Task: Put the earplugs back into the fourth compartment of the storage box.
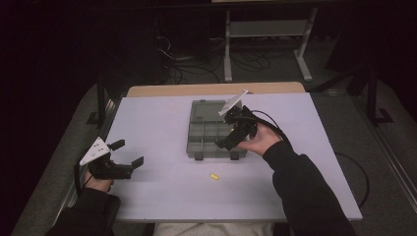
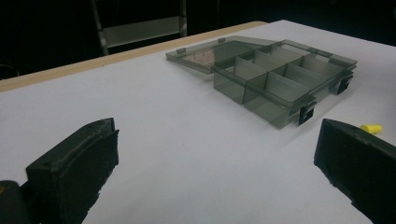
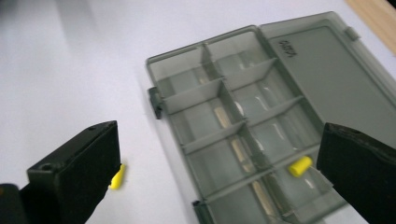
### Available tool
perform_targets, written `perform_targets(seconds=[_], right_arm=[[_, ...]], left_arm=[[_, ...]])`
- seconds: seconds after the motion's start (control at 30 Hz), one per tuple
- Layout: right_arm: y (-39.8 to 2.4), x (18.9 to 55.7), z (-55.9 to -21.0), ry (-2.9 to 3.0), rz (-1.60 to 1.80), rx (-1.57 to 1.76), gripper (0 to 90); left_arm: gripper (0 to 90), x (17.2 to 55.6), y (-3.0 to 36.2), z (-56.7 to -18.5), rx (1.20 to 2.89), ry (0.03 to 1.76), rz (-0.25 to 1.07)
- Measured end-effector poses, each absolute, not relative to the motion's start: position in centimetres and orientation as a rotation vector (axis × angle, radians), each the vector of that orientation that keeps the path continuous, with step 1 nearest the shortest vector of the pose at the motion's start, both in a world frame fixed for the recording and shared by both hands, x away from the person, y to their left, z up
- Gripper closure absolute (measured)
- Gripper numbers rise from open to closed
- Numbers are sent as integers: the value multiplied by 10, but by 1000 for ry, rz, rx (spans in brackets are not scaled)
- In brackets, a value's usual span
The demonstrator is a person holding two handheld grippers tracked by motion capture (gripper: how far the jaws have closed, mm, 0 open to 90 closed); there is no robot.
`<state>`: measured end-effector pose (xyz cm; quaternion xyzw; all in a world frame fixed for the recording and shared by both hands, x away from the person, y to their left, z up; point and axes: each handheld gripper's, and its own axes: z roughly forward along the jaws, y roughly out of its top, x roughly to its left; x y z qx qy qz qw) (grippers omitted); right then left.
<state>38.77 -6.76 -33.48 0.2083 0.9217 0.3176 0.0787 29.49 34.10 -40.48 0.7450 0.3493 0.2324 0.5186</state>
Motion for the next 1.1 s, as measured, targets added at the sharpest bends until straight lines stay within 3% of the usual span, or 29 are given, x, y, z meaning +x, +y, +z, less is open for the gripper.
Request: perform_targets(seconds=[1.1], right_arm=[[-35,344,-377,2912,910,438,0]], left_arm=[[0,295,341,-405,1788,836,558]])
